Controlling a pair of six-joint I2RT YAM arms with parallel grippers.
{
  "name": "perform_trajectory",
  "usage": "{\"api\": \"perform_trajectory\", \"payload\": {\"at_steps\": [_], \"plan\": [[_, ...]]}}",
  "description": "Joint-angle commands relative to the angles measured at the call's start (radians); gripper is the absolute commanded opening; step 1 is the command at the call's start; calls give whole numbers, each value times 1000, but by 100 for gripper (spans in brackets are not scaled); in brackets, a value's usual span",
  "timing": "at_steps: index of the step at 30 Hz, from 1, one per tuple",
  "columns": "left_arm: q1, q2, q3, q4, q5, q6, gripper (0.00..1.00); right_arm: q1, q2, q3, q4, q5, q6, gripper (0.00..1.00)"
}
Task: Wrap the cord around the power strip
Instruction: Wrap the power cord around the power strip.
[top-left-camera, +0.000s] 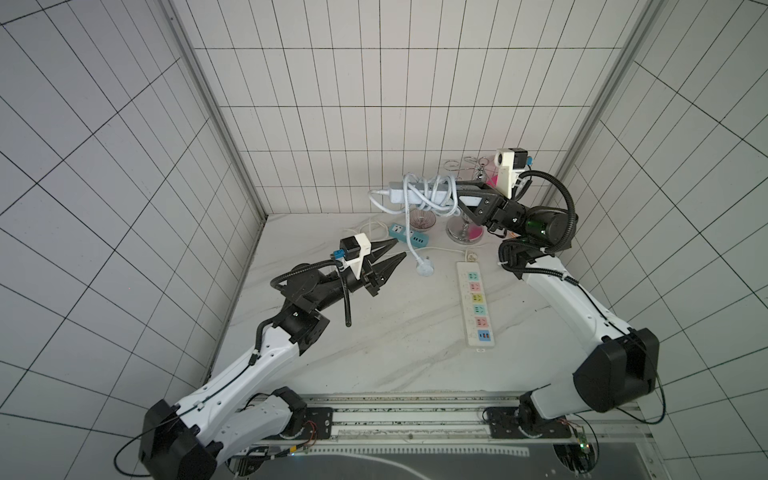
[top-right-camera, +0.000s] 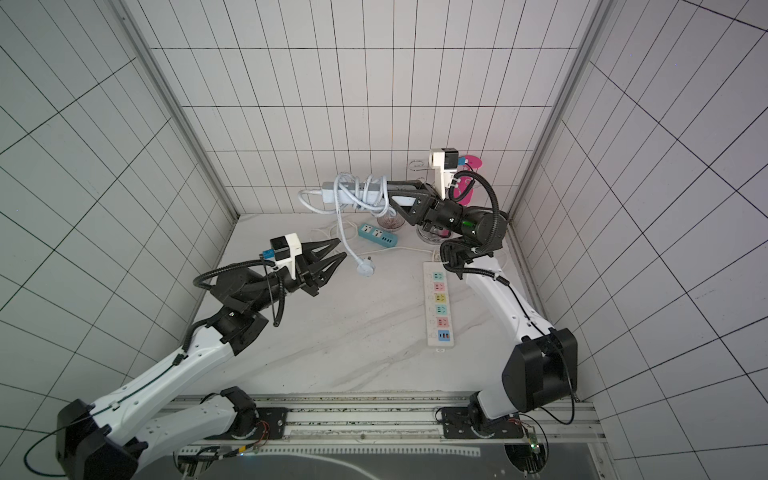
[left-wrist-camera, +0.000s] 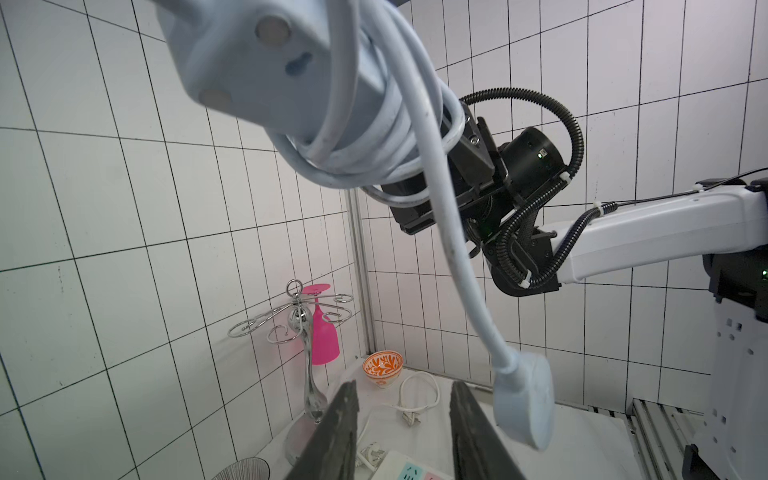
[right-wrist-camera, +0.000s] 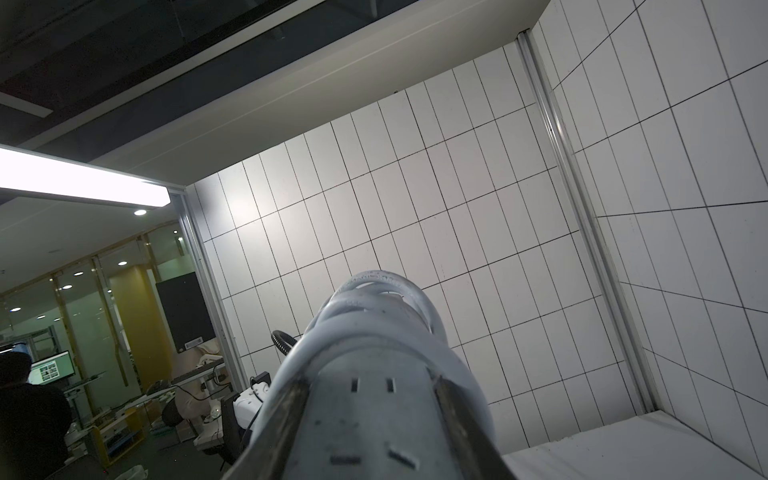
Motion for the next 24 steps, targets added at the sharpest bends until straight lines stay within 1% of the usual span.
{"api": "perform_trajectory", "payload": {"at_steps": [1, 5, 10, 16, 20, 24], "plan": [[9, 23, -5, 133, 37, -92, 34, 0, -33, -2, 90, 24, 30, 0], [14, 51, 4, 180, 82, -141, 33, 0, -39, -6, 86, 18, 25, 0], [29, 34, -28, 264, 109, -209, 37, 2, -38, -4, 76, 14, 17, 0], [35, 54, -19, 348, 229, -293, 38, 6, -37, -19, 74, 14, 7, 0], [39, 56, -18, 356, 274, -321, 38, 5, -42, -26, 59, 9, -8, 0], [38, 73, -7, 349, 298, -331, 38, 7, -39, -28, 80, 8, 10, 0]]}}
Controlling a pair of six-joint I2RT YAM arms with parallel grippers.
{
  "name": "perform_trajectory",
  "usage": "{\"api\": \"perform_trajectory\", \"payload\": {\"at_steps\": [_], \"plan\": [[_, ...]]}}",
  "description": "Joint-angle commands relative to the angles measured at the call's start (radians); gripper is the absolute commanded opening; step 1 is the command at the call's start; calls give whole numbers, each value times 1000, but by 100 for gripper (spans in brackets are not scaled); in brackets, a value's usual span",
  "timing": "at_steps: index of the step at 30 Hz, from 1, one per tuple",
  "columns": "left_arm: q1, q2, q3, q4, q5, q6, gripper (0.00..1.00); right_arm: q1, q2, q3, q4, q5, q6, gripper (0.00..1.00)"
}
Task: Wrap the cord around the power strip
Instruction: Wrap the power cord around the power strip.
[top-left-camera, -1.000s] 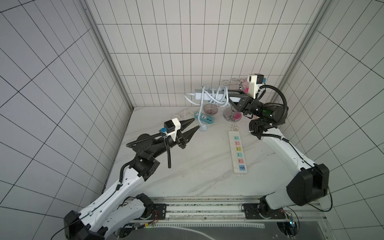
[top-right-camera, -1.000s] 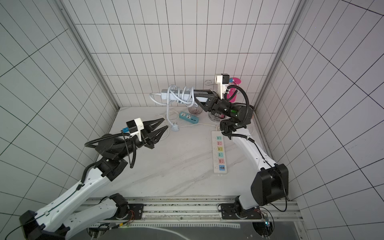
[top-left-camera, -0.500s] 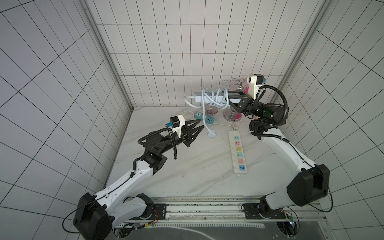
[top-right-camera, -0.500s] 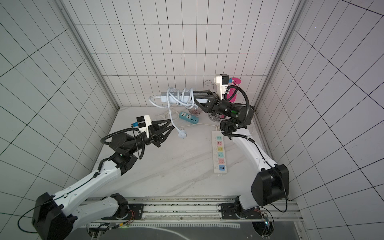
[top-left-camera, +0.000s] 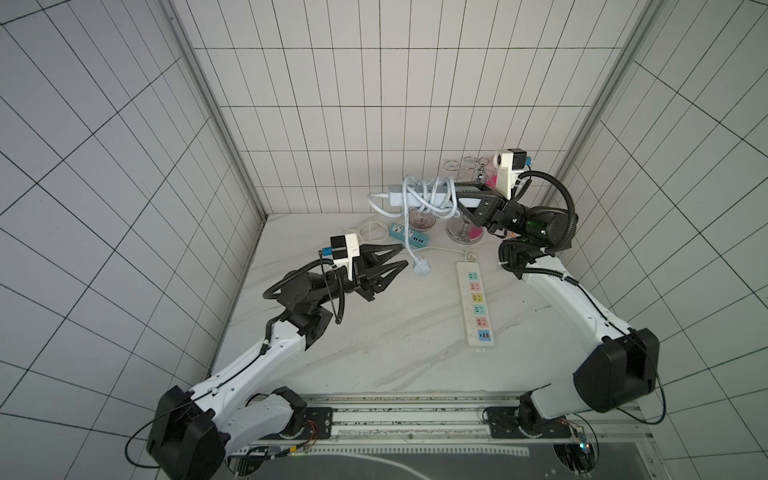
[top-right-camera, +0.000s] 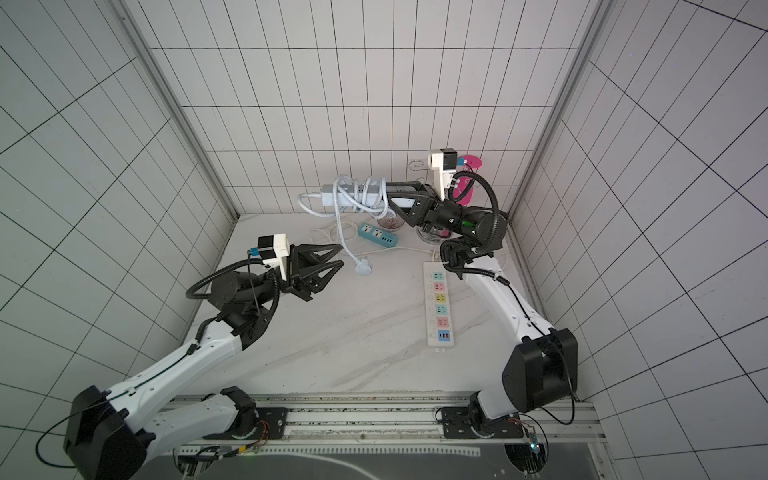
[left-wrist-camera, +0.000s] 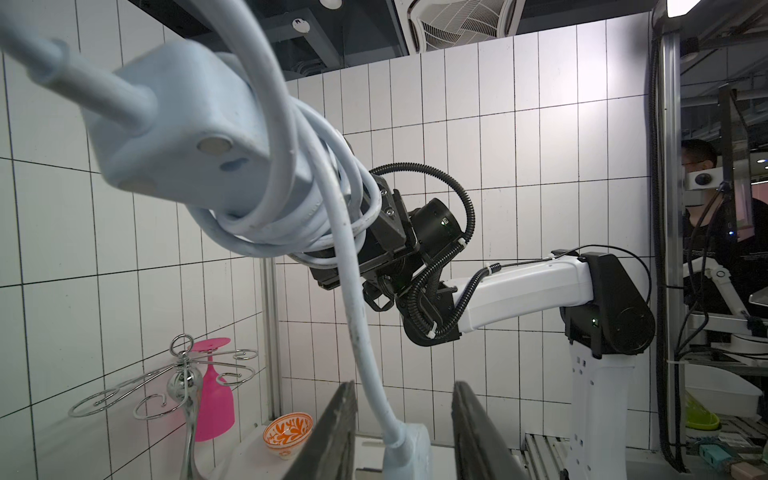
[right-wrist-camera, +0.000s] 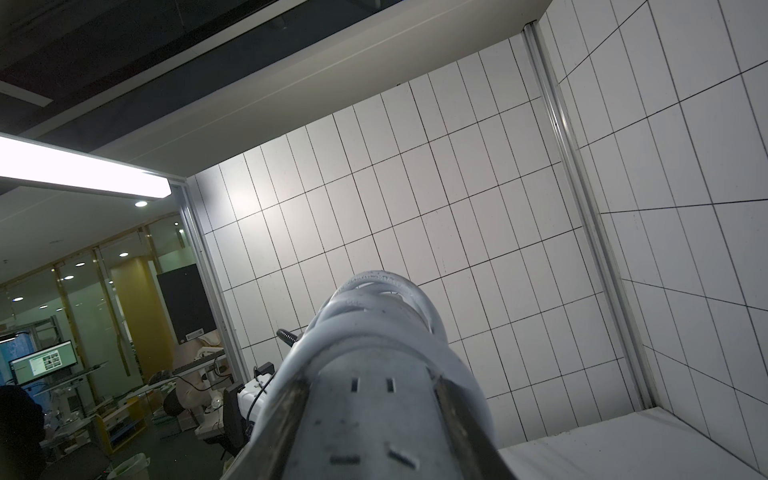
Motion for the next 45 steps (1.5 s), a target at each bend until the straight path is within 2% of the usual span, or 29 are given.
{"api": "perform_trajectory", "payload": {"at_steps": [1, 11, 17, 27, 30, 35, 45], "plan": [[3, 22, 17, 10, 45, -30, 38, 8, -35, -27, 97, 22, 32, 0], [5, 84, 38, -9, 49, -3, 37, 40, -56, -28, 127, -15, 52, 0], [5, 92, 38, 19, 58, -23, 36, 49, -66, -45, 108, -27, 31, 0], [4, 67, 30, 74, 119, -104, 40, 48, -58, -57, 76, -28, -1, 0], [5, 28, 22, -3, 115, -62, 42, 42, -61, -52, 72, -30, -1, 0], [7, -45, -11, -213, 58, 103, 44, 37, -72, -31, 55, -35, -6, 0], [23, -10, -20, -122, 120, 23, 44, 36, -74, -21, 28, -37, -20, 0]]}}
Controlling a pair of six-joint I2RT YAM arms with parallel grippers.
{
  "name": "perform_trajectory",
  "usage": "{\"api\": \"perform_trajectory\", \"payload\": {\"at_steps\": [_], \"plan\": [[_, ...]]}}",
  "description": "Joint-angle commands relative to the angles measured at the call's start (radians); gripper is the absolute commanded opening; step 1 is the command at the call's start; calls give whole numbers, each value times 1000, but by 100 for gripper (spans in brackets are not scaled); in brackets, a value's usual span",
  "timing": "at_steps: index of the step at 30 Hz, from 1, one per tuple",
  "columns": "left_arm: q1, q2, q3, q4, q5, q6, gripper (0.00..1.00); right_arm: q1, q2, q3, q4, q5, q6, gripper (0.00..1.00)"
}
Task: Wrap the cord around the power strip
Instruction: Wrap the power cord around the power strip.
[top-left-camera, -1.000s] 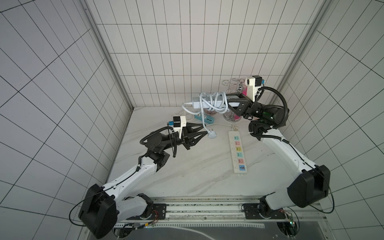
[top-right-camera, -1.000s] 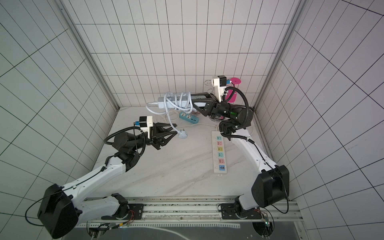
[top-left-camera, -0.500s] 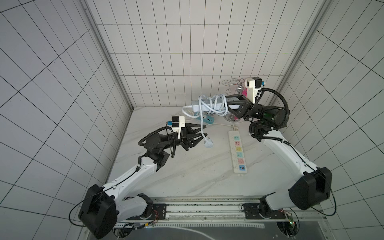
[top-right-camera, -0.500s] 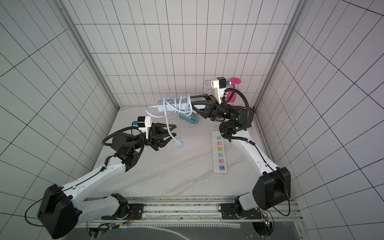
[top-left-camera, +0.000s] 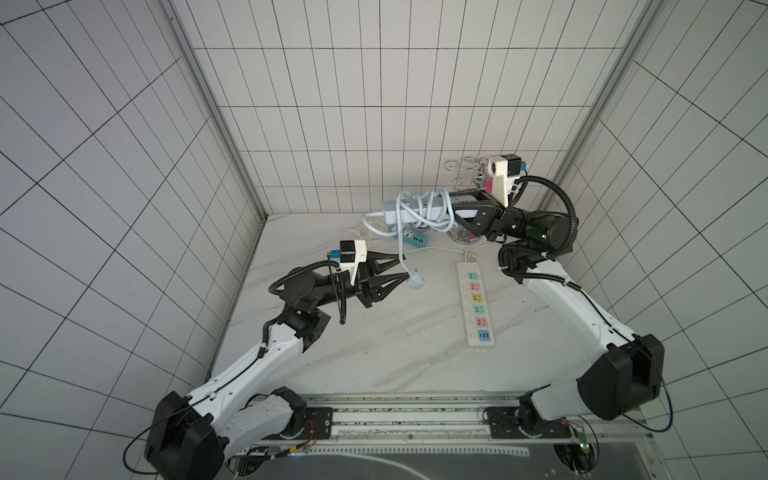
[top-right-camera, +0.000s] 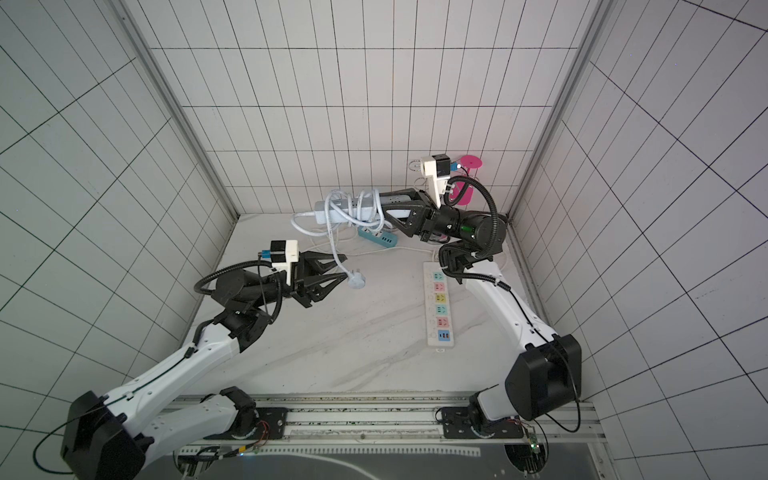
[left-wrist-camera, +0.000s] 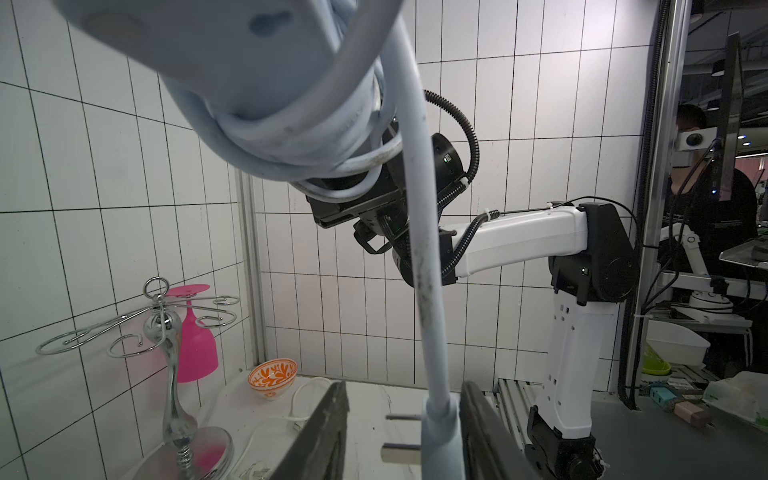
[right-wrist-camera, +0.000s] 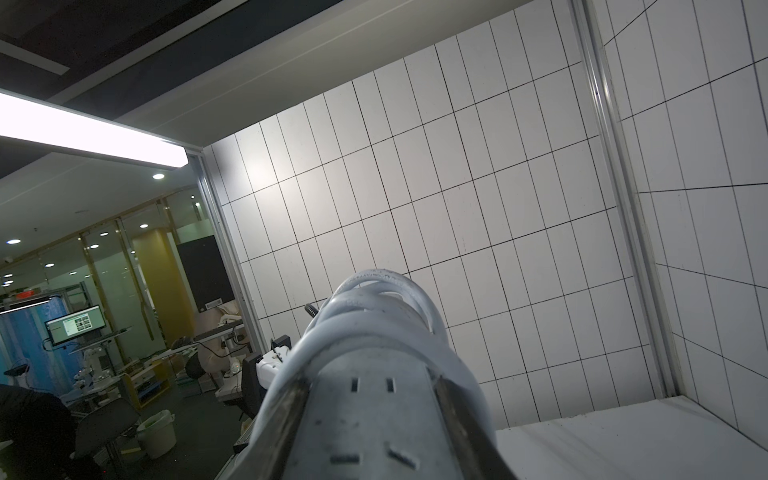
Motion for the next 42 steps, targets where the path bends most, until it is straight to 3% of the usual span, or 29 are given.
{"api": "perform_trajectory", "payload": {"at_steps": [1, 9, 10, 12, 13, 24, 27, 29, 31, 34, 38, 42], "plan": [[2, 14, 6, 31, 37, -29, 44, -3, -39, 2, 50, 30, 4, 0], [0, 43, 22, 54, 51, -25, 39, 3, -38, -4, 81, 19, 30, 0], [-1, 57, 31, 50, 58, -16, 34, 6, -38, -4, 103, 7, 48, 0], [-1, 81, 43, 50, 67, -8, 9, 11, -39, -15, 144, -6, 77, 0], [-1, 96, 47, 55, 70, -8, 2, 13, -45, -26, 159, -12, 85, 0], [56, 168, 42, 77, 31, 32, 0, 64, -125, -141, 116, -172, 7, 0], [96, 168, 42, 16, 19, 96, 0, 63, -203, -216, -171, -240, -253, 0], [115, 165, 41, -51, 6, 170, 0, 64, -249, -222, -625, -242, -627, 0], [128, 163, 43, -125, -23, 243, 0, 63, -254, -223, -909, -233, -854, 0], [136, 175, 39, -205, -58, 353, 0, 60, -231, -293, -957, -235, -931, 0], [141, 191, 56, -359, -145, 497, 0, 55, -185, -329, -1112, -233, -1135, 0], [172, 216, 56, -409, -181, 535, 6, 47, -169, -365, -1175, -219, -1228, 0]]}}
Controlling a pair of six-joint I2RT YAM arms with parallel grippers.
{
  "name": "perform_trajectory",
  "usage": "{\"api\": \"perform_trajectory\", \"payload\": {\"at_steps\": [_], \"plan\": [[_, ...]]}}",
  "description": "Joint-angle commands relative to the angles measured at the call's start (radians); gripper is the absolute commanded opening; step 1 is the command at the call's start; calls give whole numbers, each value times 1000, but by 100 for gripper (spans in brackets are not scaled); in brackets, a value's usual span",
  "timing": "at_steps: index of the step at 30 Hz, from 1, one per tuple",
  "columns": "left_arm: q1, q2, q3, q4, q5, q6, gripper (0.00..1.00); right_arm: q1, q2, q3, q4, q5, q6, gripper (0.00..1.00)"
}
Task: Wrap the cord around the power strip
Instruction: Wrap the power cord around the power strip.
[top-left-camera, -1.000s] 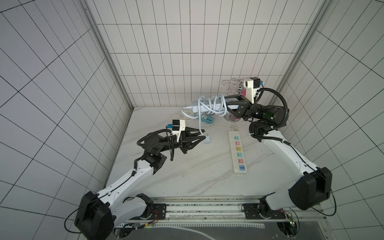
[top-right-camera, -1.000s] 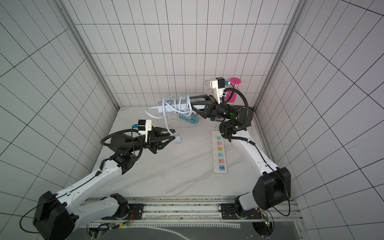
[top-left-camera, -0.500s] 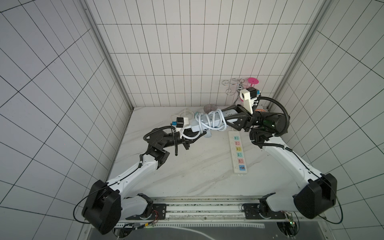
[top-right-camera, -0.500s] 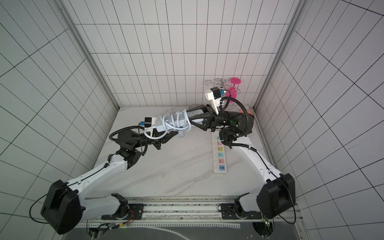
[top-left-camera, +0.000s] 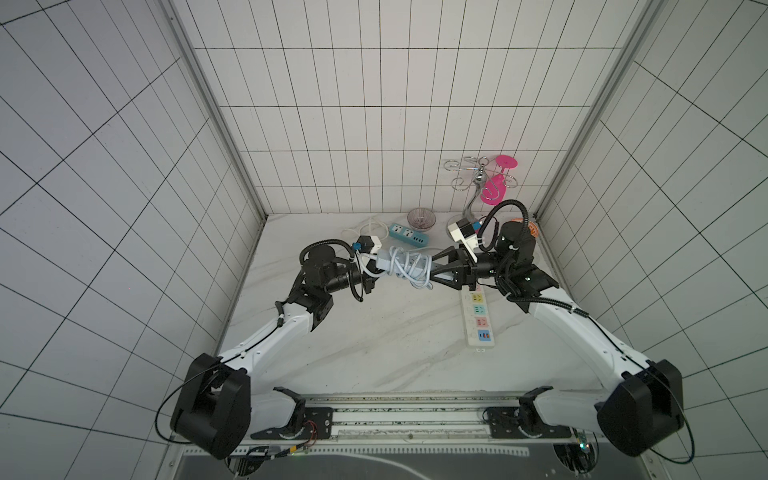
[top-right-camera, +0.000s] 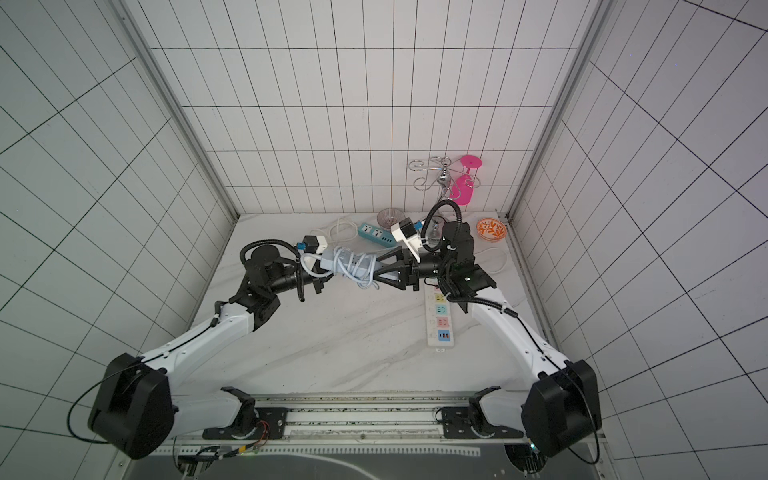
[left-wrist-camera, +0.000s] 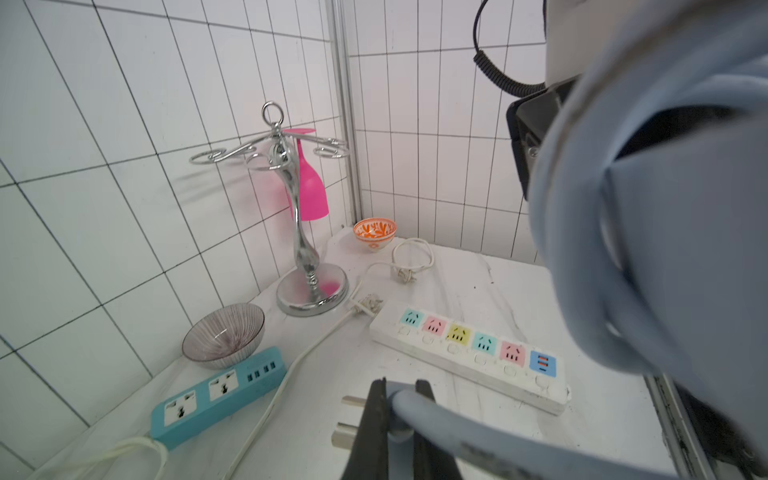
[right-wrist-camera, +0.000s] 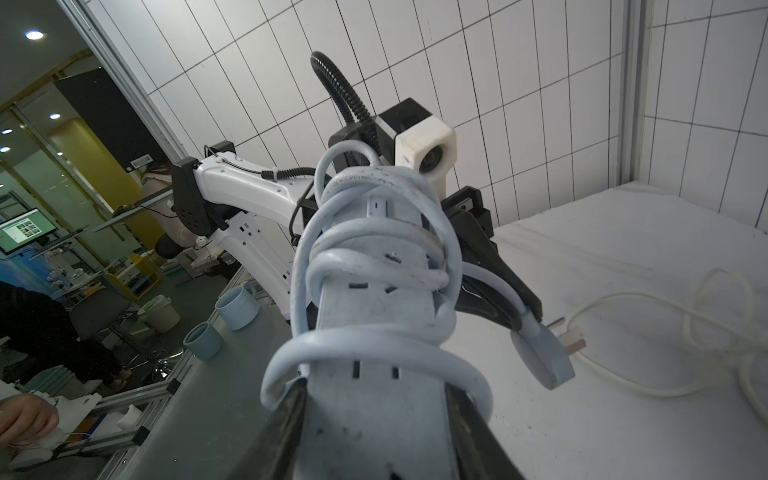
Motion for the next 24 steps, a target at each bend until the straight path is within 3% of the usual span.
{"api": "perform_trajectory", "payload": {"at_steps": [1, 8, 12, 19, 24], "plan": [[28, 9, 26, -33, -80, 86, 8, 6, -6, -71, -145, -52, -166, 0], [56, 97, 24, 23, -95, 47, 23, 5, -10, -108, -202, 28, -223, 0], [75, 180, 28, 87, -38, -10, 33, -7, 29, -120, -214, 60, -227, 0], [92, 275, 45, 100, 24, -50, 36, -70, 57, -243, 83, 10, 15, 0], [154, 269, 54, 97, -78, -109, 36, -122, 97, -256, 117, 41, 44, 0]]}}
